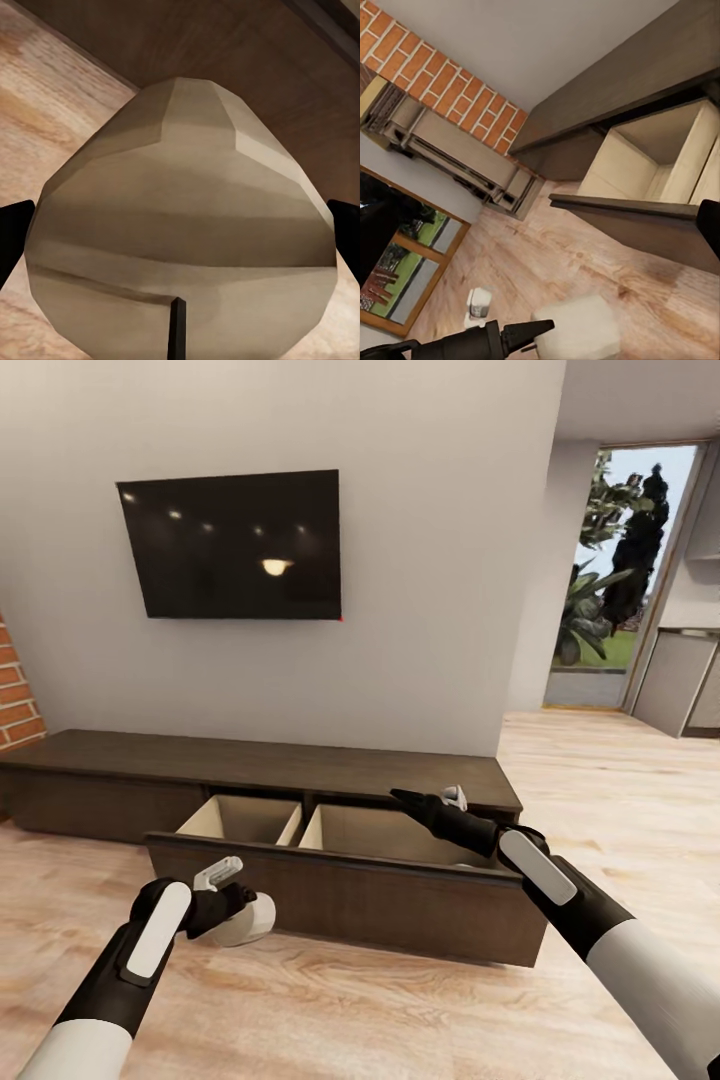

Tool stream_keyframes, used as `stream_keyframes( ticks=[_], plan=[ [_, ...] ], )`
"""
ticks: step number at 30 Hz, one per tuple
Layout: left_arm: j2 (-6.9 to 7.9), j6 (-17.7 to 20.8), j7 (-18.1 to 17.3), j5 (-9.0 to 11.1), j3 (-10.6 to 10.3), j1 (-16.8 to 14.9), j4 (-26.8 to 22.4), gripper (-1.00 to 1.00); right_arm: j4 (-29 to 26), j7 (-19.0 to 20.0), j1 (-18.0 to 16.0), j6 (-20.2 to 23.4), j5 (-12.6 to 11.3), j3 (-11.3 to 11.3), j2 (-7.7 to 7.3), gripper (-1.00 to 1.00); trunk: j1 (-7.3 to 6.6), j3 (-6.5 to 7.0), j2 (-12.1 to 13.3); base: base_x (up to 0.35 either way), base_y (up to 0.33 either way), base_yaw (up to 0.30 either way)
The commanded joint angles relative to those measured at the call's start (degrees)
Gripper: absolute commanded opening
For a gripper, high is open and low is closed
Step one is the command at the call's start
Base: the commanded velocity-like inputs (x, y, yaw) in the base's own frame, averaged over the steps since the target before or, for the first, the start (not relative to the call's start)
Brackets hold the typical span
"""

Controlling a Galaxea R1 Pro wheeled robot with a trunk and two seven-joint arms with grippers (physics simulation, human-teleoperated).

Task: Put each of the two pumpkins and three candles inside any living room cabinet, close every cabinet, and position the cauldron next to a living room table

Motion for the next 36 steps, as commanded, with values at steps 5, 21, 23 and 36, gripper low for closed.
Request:
stream_keyframes(
  ticks=[5, 21, 23, 36],
  plan=[
    [0.02, 0.2, 0.5, 0.6, 0.0, 0.0, -0.1, -1.0, 0.1, 0.1, -0.1, 0.0, -0.3, 0.1, -0.06, 1.0, -0.01, -0.1, 0.0, 0.0, 0.0, -0.208],
    [-0.04, 0.2, 0.5, 0.6, -0.2, 0.0, -0.2, -1.0, 0.2, 0.1, -0.1, -0.1, -0.2, 0.2, -0.06, 1.0, -0.01, -0.23, 0.0, 0.108, 0.0, -0.274],
    [-0.04, 0.2, 0.5, 0.6, -0.2, 0.0, -0.1, -1.0, 0.2, 0.1, -0.1, -0.1, -0.2, 0.2, -0.06, 1.0, -0.01, -0.27, 0.0, 0.274, 0.0, -0.267],
    [0.05, 0.2, 0.5, 0.6, -0.2, 0.0, -0.1, -1.0, 0.1, 0.2, -0.1, -0.2, -0.2, 0.2, 0.0, 1.0, -0.01, -0.38, 0.0, 0.151, 0.0, -0.089]
  ],
)
